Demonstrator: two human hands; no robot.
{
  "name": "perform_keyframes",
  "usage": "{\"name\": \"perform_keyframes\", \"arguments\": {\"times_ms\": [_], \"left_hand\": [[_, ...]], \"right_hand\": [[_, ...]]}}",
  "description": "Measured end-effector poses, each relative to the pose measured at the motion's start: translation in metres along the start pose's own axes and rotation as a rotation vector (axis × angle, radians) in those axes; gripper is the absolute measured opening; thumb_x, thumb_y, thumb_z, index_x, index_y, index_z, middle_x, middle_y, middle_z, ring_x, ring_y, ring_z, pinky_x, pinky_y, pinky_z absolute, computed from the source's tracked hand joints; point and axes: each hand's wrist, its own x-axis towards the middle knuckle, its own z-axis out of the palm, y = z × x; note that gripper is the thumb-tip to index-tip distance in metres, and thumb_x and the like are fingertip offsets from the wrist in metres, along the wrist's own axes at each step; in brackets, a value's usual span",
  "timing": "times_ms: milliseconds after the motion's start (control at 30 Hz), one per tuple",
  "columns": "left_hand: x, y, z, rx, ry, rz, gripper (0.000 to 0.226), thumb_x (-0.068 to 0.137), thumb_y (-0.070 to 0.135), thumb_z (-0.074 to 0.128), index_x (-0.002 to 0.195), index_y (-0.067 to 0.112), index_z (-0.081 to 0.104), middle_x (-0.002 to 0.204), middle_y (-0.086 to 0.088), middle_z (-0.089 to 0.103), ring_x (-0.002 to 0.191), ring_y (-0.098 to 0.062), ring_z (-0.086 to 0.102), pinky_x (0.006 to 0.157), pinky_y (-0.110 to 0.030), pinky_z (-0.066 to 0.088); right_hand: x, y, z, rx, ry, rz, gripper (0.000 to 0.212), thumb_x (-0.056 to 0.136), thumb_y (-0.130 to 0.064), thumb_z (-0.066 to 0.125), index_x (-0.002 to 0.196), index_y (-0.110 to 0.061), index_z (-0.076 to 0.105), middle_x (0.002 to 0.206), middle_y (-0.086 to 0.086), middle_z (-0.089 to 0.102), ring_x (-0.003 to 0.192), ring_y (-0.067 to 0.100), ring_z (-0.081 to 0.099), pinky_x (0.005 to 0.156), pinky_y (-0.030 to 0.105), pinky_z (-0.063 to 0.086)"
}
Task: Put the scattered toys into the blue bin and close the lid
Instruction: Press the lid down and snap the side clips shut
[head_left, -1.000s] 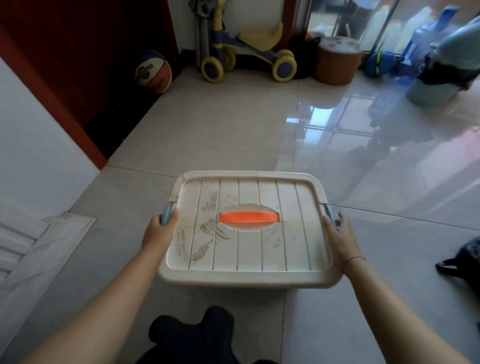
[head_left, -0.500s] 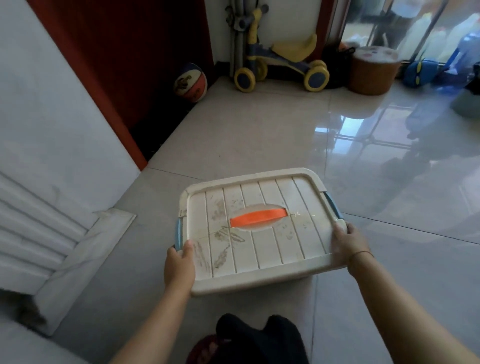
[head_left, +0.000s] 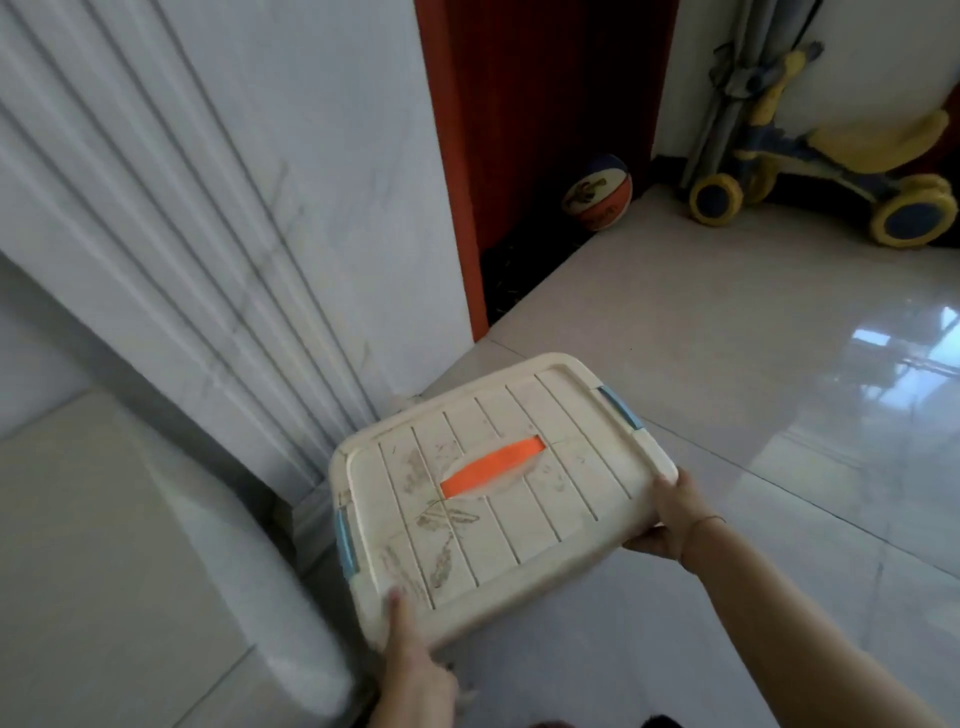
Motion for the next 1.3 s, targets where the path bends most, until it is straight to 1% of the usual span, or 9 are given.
{"name": "perform_keyframes", "arguments": {"times_ms": [67, 133, 200, 300, 400, 567, 833, 1067, 1300], "left_hand": [[-0.009, -0.005, 0.004, -0.212, -0.139, -0.153, 0.055, 0.08, 0.056, 0.058, 0.105, 0.007, 0.054, 0.098, -0.016, 0.057, 0.089, -0.032, 0.053, 0.064, -0.052, 0.054], [-0.006, -0.002, 0.013, -0.332, -0.163, -0.107, 0.052, 0.084, 0.046, 0.059, 0.12, 0.008, 0.054, 0.086, -0.015, 0.065, 0.077, -0.026, 0.053, 0.041, -0.039, 0.052], [0.0, 0.003, 0.021, -0.376, -0.128, -0.014, 0.054, 0.089, 0.041, 0.054, 0.132, 0.009, 0.048, 0.096, -0.013, 0.068, 0.09, -0.025, 0.057, 0.058, -0.028, 0.056], [0.007, 0.004, 0.028, -0.375, -0.108, 0.08, 0.056, 0.089, 0.043, 0.054, 0.134, 0.011, 0.046, 0.134, -0.013, 0.053, 0.112, -0.024, 0.052, 0.094, -0.034, 0.044], [0.008, -0.003, 0.032, -0.419, -0.109, 0.118, 0.084, 0.046, 0.065, 0.079, 0.108, 0.013, 0.057, 0.121, -0.011, 0.059, 0.097, -0.025, 0.059, 0.069, -0.027, 0.056], [0.014, -0.004, 0.034, -0.384, -0.128, 0.082, 0.05, 0.092, 0.037, 0.05, 0.131, 0.006, 0.047, 0.134, -0.016, 0.052, 0.109, -0.024, 0.052, 0.086, -0.036, 0.047], [0.015, -0.007, 0.047, -0.369, -0.112, 0.112, 0.053, 0.091, 0.037, 0.053, 0.131, 0.003, 0.047, 0.124, -0.017, 0.057, 0.106, -0.025, 0.057, 0.084, -0.033, 0.052], [0.028, -0.014, 0.049, -0.335, -0.104, 0.15, 0.041, 0.088, 0.045, 0.052, 0.105, 0.008, 0.058, 0.11, -0.013, 0.061, 0.08, -0.016, 0.059, 0.052, -0.021, 0.054], [0.034, -0.014, 0.054, -0.301, -0.135, 0.156, 0.056, 0.087, 0.047, 0.053, 0.127, 0.007, 0.05, 0.092, -0.007, 0.061, 0.08, -0.016, 0.058, 0.07, -0.027, 0.049]], "right_hand": [[0.003, -0.009, 0.017, -0.027, -0.049, -0.01, 0.028, 0.095, -0.033, 0.039, 0.121, -0.022, 0.038, 0.107, 0.014, 0.046, 0.083, 0.04, 0.058, 0.047, 0.047, 0.055], [0.004, -0.016, 0.031, -0.027, -0.123, -0.024, 0.024, 0.096, -0.028, 0.04, 0.119, -0.022, 0.038, 0.108, 0.011, 0.045, 0.084, 0.037, 0.056, 0.046, 0.042, 0.055], [0.008, -0.02, 0.045, -0.012, -0.194, -0.033, 0.026, 0.097, -0.024, 0.039, 0.123, -0.025, 0.038, 0.12, 0.013, 0.041, 0.086, 0.034, 0.055, 0.049, 0.041, 0.056], [0.015, -0.023, 0.059, 0.002, -0.249, -0.076, 0.037, 0.1, -0.017, 0.034, 0.136, -0.028, 0.032, 0.128, 0.012, 0.037, 0.084, 0.03, 0.053, 0.055, 0.044, 0.055], [0.022, -0.024, 0.063, -0.001, -0.261, -0.128, 0.042, 0.1, -0.014, 0.034, 0.14, -0.027, 0.028, 0.13, 0.013, 0.034, 0.084, 0.025, 0.051, 0.067, 0.047, 0.053], [0.03, -0.031, 0.072, -0.026, -0.23, -0.18, 0.042, 0.101, -0.016, 0.034, 0.141, -0.024, 0.028, 0.126, 0.011, 0.036, 0.088, 0.023, 0.051, 0.062, 0.042, 0.051], [0.045, -0.04, 0.085, -0.023, -0.192, -0.22, 0.041, 0.098, -0.013, 0.038, 0.137, -0.022, 0.027, 0.119, 0.008, 0.039, 0.101, 0.029, 0.047, 0.074, 0.047, 0.052], [0.044, -0.001, 0.091, 0.078, -0.313, -0.275, 0.092, 0.076, -0.011, 0.075, 0.137, -0.042, 0.015, 0.132, 0.007, 0.041, 0.116, 0.029, 0.051, 0.076, 0.048, 0.058], [0.053, -0.007, 0.103, 0.124, -0.261, -0.277, 0.097, 0.077, -0.016, 0.075, 0.143, -0.038, 0.008, 0.136, 0.009, 0.042, 0.112, 0.027, 0.055, 0.078, 0.048, 0.057]]}}
